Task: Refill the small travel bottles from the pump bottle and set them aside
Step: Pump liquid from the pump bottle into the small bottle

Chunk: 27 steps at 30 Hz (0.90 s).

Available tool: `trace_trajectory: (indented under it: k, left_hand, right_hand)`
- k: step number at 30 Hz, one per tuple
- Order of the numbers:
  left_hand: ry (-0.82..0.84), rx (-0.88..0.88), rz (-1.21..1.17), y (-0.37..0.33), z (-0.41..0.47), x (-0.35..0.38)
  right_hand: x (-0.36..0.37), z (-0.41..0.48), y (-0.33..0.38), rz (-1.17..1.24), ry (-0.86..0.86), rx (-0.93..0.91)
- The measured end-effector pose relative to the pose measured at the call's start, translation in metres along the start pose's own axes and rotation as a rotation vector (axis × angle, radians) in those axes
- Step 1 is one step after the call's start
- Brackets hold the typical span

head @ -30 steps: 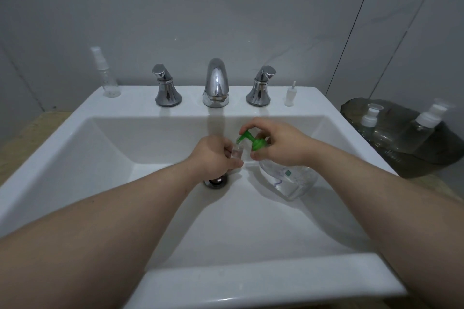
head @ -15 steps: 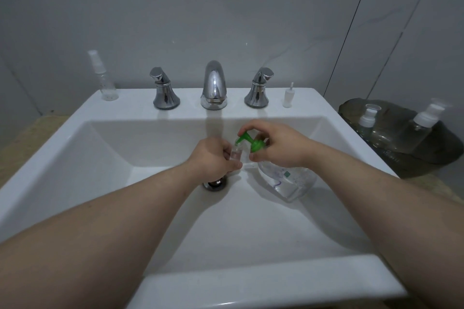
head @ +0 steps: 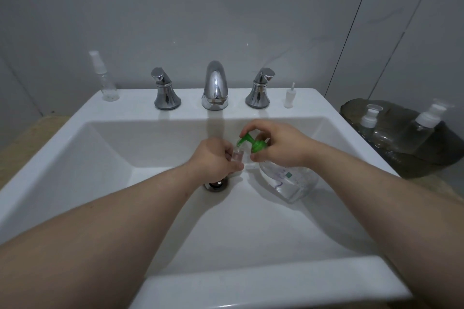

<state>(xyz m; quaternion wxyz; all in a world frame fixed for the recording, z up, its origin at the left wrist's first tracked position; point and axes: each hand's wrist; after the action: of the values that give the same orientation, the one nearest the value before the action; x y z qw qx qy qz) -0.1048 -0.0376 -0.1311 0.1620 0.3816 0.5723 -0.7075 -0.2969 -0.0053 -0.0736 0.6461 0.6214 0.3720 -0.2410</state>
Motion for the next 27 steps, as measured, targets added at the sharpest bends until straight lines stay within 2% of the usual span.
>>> trace_trajectory:
  k: [27]
  left_hand:
    - [0.039,0.021,0.02,-0.0066,-0.0033,-0.0004]
  right_hand:
    - [0.0009,0.0018,-0.0001,-0.009,-0.019,0.024]
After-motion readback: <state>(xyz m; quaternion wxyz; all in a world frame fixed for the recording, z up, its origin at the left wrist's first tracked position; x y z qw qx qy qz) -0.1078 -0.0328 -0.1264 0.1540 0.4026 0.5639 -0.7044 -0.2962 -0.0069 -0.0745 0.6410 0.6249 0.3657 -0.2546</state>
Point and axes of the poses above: each hand's wrist, its own z-axis towards the middle knuckle, its own x-axis out of the palm, y = z × x, and after that the axes turned 6 degrees about x, right-handed
